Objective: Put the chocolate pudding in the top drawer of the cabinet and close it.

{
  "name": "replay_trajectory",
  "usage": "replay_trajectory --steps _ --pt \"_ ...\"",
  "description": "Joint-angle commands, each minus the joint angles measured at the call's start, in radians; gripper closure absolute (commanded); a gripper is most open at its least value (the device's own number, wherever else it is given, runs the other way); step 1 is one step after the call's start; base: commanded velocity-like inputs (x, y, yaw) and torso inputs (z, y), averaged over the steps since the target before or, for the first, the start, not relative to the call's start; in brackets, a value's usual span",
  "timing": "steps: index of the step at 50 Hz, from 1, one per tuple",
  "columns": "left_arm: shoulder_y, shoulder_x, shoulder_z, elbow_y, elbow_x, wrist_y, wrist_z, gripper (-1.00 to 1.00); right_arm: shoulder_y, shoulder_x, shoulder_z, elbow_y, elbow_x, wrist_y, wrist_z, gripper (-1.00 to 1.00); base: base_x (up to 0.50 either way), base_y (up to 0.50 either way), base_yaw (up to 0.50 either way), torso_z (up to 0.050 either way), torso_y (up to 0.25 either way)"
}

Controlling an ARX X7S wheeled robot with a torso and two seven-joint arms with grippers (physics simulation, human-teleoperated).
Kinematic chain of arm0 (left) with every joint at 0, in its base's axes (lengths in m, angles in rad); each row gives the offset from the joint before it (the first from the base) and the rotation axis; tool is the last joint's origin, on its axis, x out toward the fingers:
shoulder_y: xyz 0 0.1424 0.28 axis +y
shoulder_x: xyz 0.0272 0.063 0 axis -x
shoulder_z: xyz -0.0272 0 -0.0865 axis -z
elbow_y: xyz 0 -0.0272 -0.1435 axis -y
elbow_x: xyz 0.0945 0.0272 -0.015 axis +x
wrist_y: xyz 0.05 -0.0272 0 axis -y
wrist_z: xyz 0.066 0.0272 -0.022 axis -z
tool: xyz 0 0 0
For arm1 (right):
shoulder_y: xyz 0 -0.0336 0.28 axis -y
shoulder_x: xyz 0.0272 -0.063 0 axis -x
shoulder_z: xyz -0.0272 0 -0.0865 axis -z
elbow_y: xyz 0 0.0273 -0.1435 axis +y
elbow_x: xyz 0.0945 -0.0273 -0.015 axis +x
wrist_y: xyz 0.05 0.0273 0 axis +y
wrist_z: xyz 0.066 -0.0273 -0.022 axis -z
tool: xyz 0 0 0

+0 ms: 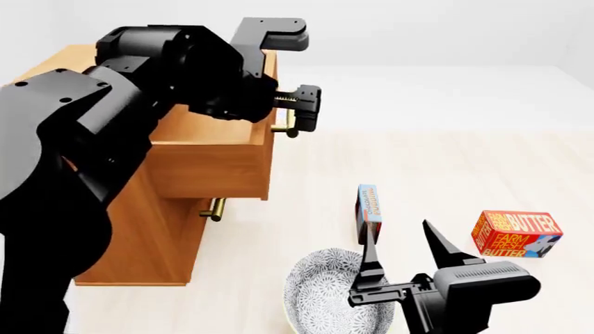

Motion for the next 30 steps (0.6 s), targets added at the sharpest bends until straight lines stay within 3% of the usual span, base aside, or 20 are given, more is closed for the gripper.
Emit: replay_trajectory --steps 1,30 --pt "-0.023 0.008 -0.019 0.051 -0.094 0.023 -0.008 -1.0 -0.006 0.006 0.003 -0.004 0.009 -0.004 0.001 -1.0 0.0 0.0 0.0 0.0 0.0" --pt "0.007 0.008 -0.017 0.122 -0.186 0.086 0.014 -1.0 -0.019 0.005 -0.002 0.03 0.004 -0.055 -0.006 -1.0 0.0 0.0 0.0 0.0 0.0"
